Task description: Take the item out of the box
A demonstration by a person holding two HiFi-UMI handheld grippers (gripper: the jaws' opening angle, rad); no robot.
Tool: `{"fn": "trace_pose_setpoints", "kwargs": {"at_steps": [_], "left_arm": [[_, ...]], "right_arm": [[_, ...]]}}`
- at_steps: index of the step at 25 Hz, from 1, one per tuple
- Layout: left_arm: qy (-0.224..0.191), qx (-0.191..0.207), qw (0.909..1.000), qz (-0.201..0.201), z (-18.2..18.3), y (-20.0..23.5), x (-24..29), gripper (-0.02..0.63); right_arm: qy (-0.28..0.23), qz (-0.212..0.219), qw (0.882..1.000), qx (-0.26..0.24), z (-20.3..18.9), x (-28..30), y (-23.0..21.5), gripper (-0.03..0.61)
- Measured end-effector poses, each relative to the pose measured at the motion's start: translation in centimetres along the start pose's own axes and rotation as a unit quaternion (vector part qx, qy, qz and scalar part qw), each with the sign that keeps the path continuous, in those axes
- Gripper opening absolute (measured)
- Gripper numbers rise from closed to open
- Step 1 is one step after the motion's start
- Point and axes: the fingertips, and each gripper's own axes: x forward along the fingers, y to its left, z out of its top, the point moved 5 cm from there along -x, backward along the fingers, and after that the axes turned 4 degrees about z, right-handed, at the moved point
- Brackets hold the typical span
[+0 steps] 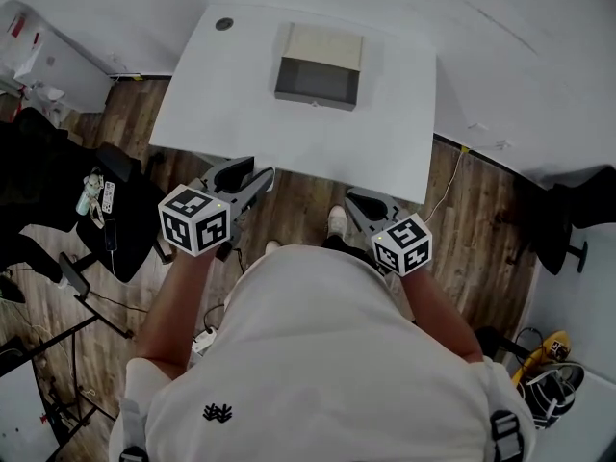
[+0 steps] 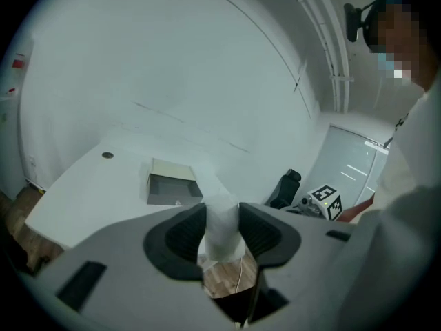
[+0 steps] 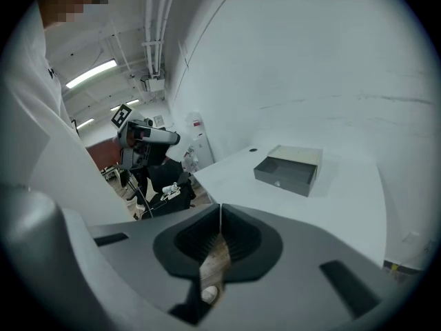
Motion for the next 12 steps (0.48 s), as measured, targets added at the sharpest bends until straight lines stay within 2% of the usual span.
{"fn": "trace_pose_setpoints", "kwargs": {"at_steps": [6,12], "left_arm": [[-0.017,-0.018,0.9996,-0.01,-1.6,-0.4,-4.0,0.161],[-0.012,0.015,0.9998,-0.003,-3.1,-1.0,-6.2,0.16]], "right_arm": [[0.004,-0.001,1.0,-0.005,-0.9,0.8,3.1,0.01],[0.02,-0.011,1.0,-0.011,-2.1,0.8,5.3,0.009]]}}
